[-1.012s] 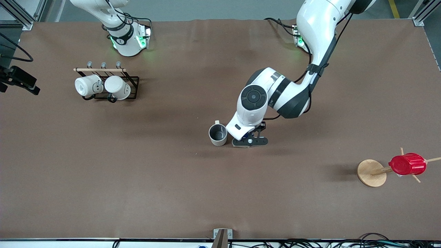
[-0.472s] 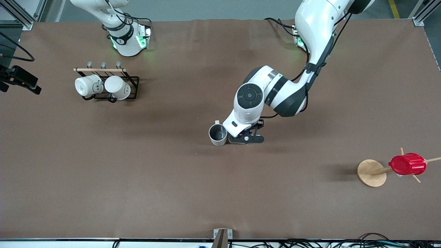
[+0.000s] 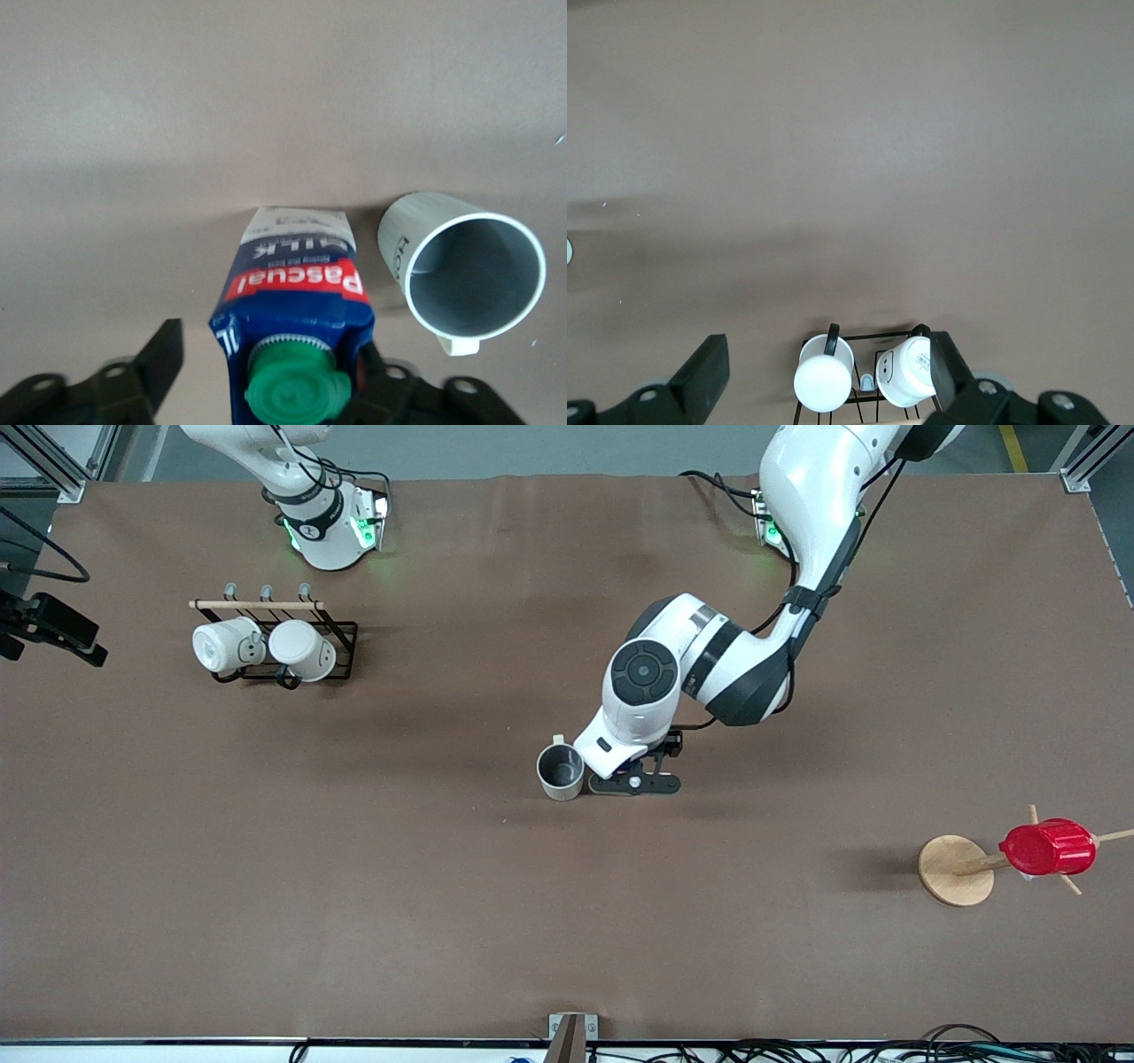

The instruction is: Place cup and milk on table

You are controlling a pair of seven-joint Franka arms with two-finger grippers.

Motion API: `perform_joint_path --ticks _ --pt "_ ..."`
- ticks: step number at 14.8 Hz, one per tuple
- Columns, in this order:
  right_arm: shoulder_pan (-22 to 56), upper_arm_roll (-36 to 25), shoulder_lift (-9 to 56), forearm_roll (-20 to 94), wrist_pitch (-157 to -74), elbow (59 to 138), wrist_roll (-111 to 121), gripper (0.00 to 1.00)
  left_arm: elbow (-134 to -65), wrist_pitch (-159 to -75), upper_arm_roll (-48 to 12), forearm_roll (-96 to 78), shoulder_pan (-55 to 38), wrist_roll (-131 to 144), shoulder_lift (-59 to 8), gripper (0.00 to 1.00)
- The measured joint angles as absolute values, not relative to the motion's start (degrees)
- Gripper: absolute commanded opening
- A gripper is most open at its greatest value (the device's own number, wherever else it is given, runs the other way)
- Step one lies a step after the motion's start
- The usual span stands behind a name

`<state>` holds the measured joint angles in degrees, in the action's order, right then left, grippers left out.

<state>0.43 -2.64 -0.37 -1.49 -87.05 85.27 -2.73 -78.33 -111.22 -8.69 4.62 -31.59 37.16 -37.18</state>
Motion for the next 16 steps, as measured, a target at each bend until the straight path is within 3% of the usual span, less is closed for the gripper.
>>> perform_joint_path --ticks 7,16 --pt "0.4 -2.6 -0.4 -1.5 -87.0 85.3 -2.7 1.0 -78.1 -108.3 -8.1 4.7 -25.0 36.3 -28.3 1.0" --pt "0.4 -2.6 -0.4 -1.5 -86.5 85.3 -2.7 1.0 -89.3 -106.4 -8.3 3.3 -15.1 24.4 -13.2 1.0"
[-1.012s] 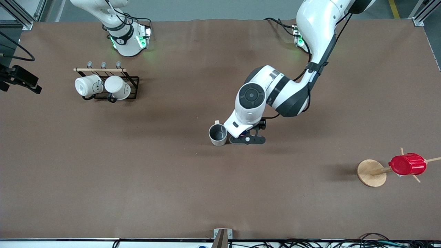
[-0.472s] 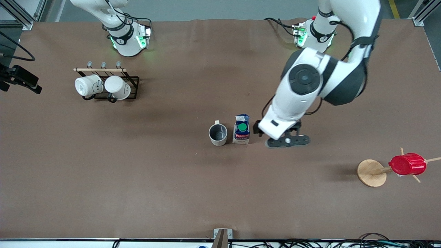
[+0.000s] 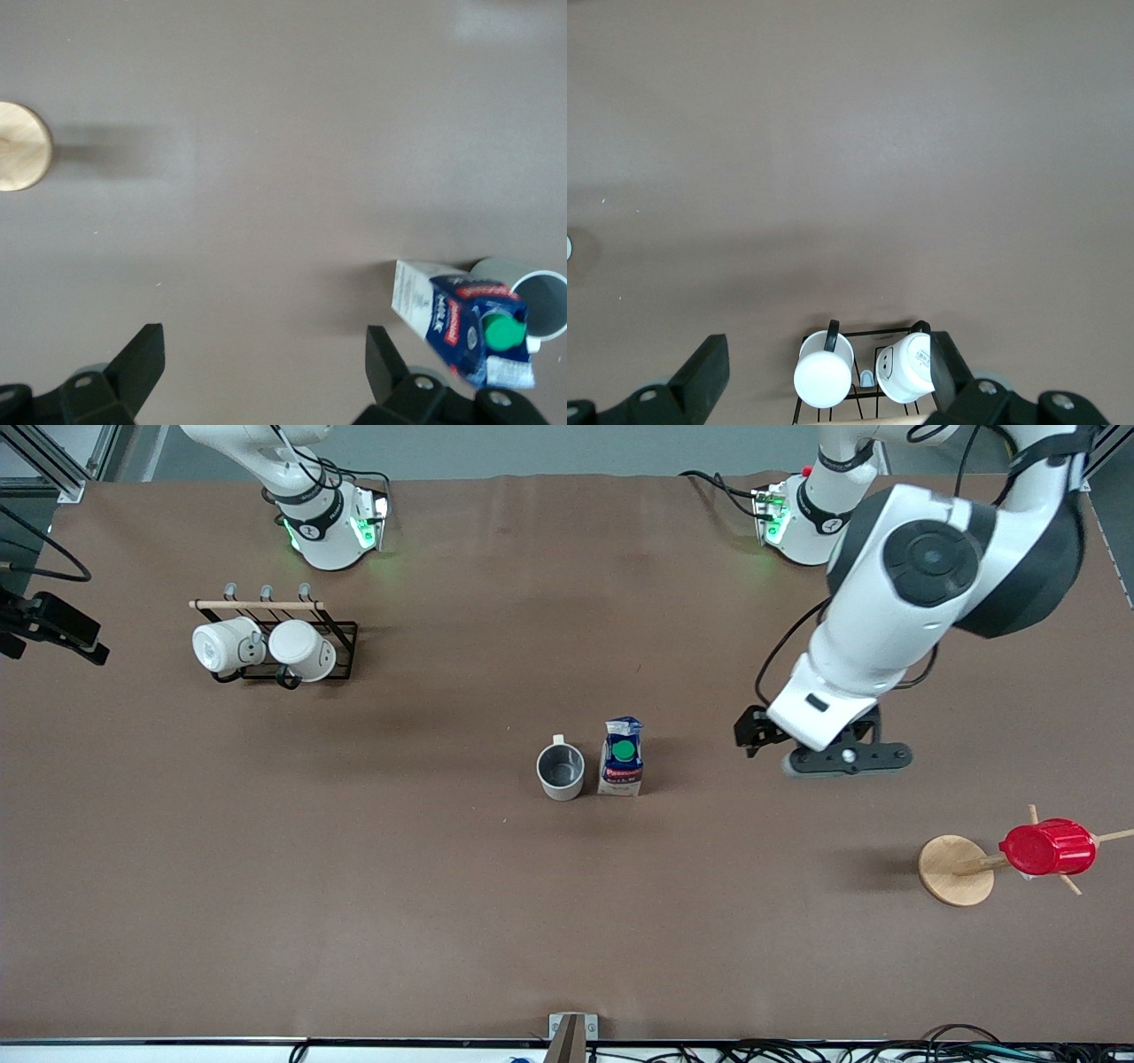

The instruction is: Place cup and milk on table

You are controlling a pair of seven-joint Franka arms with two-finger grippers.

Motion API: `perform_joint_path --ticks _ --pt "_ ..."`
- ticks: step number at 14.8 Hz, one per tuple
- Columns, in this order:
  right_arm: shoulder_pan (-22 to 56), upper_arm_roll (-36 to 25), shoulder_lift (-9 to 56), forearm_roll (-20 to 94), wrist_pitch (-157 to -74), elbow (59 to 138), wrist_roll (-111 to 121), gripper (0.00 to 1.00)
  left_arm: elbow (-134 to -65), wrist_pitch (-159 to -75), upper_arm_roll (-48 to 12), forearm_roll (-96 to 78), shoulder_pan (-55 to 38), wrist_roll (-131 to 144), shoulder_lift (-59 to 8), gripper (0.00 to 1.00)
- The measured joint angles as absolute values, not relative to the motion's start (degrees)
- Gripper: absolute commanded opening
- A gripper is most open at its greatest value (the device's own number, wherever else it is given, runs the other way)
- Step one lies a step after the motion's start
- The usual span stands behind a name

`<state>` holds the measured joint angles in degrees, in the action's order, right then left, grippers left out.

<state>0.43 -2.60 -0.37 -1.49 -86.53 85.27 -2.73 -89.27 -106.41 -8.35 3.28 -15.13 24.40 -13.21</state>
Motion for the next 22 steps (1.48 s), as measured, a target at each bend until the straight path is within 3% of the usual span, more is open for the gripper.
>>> perform_joint_path --ticks 11,22 --pt "0.4 -2.6 -0.4 -1.5 -86.4 85.3 -2.7 1.0 -90.3 -98.2 -8.3 -0.4 -2.9 9.9 -4.4 1.0" --pt "0.4 -2.5 -0.4 -1.5 -86.0 85.3 -2.7 1.0 -85.6 -86.2 -8.0 -0.4 -1.2 5.5 -2.7 1.0"
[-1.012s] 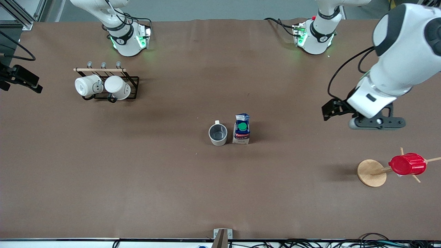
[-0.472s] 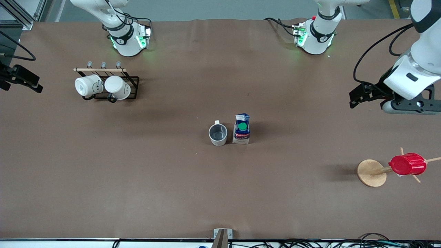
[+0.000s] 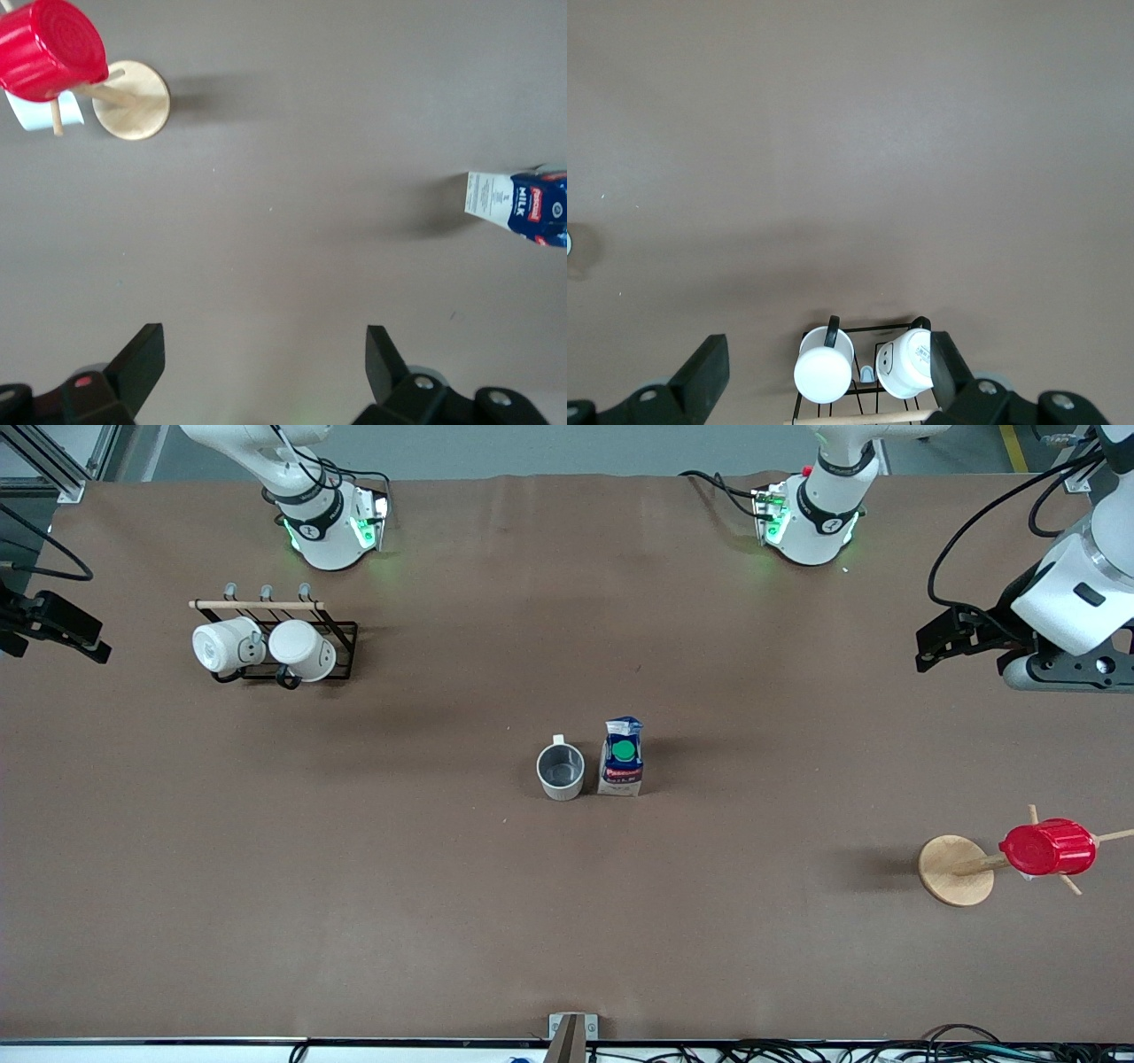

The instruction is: Place cup and milk on table

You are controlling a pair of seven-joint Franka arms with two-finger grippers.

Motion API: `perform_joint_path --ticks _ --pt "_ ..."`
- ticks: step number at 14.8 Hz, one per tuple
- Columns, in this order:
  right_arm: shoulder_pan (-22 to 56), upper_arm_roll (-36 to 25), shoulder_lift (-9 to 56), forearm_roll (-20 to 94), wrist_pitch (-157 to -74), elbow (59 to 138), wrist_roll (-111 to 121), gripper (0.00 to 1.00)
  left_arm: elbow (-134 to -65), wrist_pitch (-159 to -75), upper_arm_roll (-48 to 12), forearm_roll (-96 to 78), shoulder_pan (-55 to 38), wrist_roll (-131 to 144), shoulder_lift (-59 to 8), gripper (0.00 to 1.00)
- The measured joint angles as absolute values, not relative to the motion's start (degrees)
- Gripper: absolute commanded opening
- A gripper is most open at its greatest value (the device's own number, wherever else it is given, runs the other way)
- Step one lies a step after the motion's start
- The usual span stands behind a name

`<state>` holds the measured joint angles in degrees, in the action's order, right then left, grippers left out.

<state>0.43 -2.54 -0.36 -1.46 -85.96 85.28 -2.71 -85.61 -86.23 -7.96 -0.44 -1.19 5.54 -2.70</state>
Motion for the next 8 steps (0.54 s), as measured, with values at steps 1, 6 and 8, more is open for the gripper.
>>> perform_joint_path --ticks 1,6,8 --pt "0.4 -2.5 -0.4 -1.5 -86.0 85.3 -2.7 1.0 -85.7 -85.9 -8.0 -0.4 -1.2 5.5 -2.4 1.0" --pt "0.4 -2.5 -0.4 -1.5 -85.9 85.3 -2.7 1.0 -87.6 -86.6 -5.9 -0.4 -3.4 5.5 -0.7 1.0" --pt "0.4 -2.5 -0.4 -1.5 -85.9 85.3 -2.7 1.0 -90.8 -88.3 -5.1 -0.4 -4.0 5.5 1.2 1.0"
